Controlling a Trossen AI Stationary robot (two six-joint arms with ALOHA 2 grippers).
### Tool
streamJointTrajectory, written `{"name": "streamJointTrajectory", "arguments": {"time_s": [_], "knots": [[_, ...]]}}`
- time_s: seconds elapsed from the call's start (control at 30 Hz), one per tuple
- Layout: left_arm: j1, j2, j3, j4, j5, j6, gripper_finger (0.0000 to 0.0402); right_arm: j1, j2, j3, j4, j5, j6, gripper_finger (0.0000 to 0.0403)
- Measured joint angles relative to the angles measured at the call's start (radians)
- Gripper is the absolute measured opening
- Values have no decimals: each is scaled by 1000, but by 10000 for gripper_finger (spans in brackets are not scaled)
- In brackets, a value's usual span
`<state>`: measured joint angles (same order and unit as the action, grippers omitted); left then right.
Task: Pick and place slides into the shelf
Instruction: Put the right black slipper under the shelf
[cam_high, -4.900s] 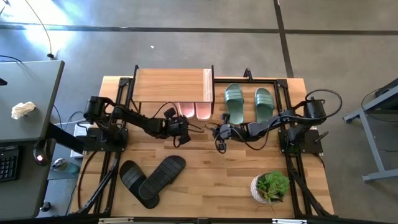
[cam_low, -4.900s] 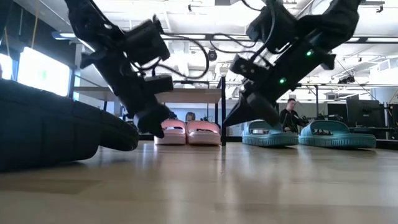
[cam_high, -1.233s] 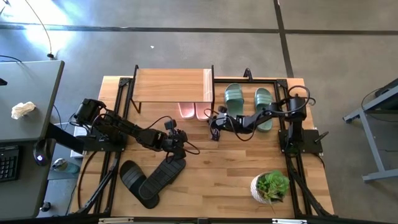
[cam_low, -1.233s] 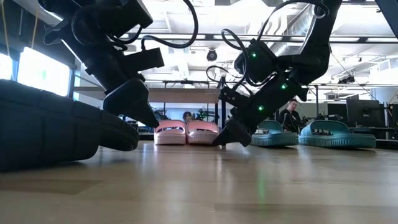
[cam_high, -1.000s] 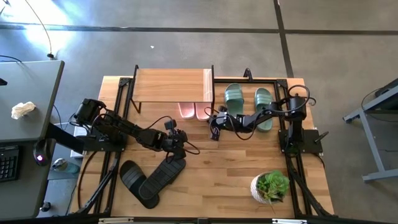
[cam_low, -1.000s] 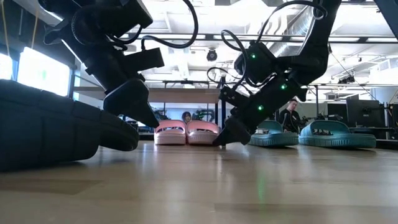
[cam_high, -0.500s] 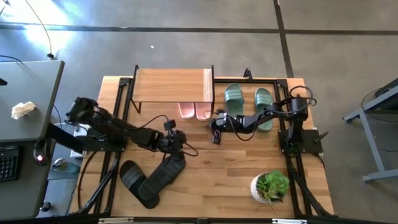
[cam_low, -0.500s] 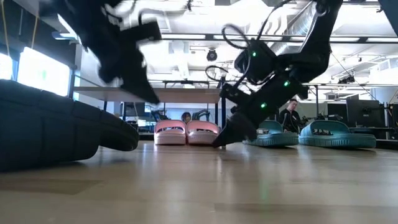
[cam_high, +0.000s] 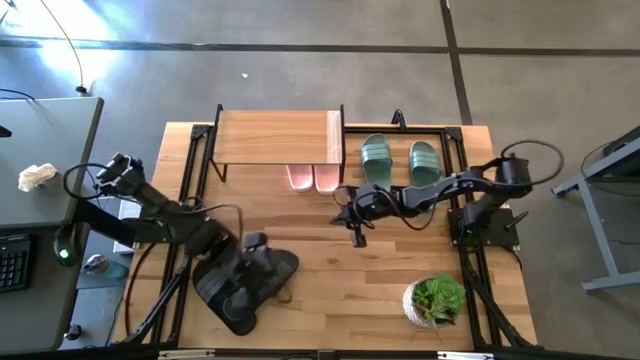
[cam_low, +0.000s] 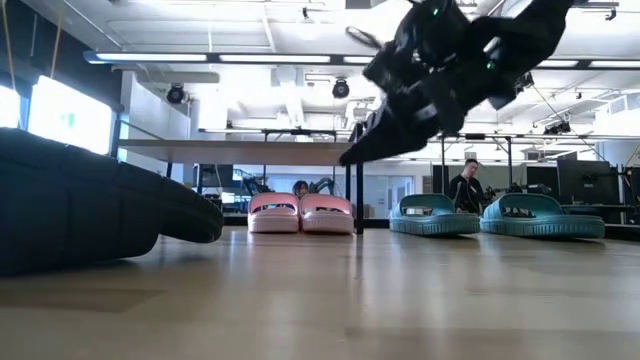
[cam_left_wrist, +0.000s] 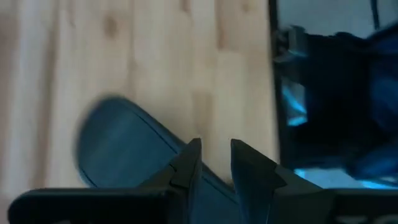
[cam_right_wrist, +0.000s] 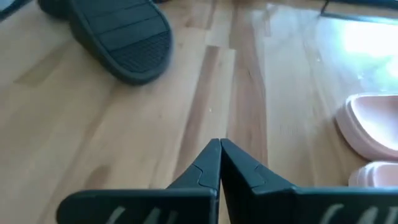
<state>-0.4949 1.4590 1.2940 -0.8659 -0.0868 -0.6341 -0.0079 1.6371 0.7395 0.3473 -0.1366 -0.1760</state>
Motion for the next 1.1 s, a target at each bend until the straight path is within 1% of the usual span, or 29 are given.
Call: {"name": "streamJointTrajectory", "arguments": {"time_s": [0.07,0.13,0.23,0.33,0.4,0.47,0.53,0.63,0.77,0.9,1.0,1.1], "knots": [[-63,-1,50,-60,-15,-96,74,15,-34,0,-31,0,-10,1],[-122,-1,80,-90,-57,-182,74,32,-72,0,-66,-3,-16,1],[-198,0,85,-99,-119,-307,74,54,-140,0,-124,-7,-21,1],[-277,10,88,-154,-197,-424,70,76,-217,0,-201,-9,-43,1],[-319,36,87,-209,-238,-495,60,89,-269,0,-247,13,-42,1],[-357,65,85,-266,-249,-571,45,97,-317,0,-289,40,-42,1],[-389,100,86,-298,-246,-633,28,101,-359,0,-339,74,-42,1],[-428,159,85,-319,-201,-709,6,102,-402,0,-388,107,-42,1],[-471,225,86,-321,-158,-803,6,102,-428,0,-429,137,-42,1],[-514,261,86,-336,-104,-883,1,102,-429,0,-449,180,-42,0],[-552,286,127,-419,-100,-944,1,102,-429,0,-459,221,-25,0],[-583,315,214,-562,-111,-1000,1,102,-428,0,-464,254,11,0]]}}
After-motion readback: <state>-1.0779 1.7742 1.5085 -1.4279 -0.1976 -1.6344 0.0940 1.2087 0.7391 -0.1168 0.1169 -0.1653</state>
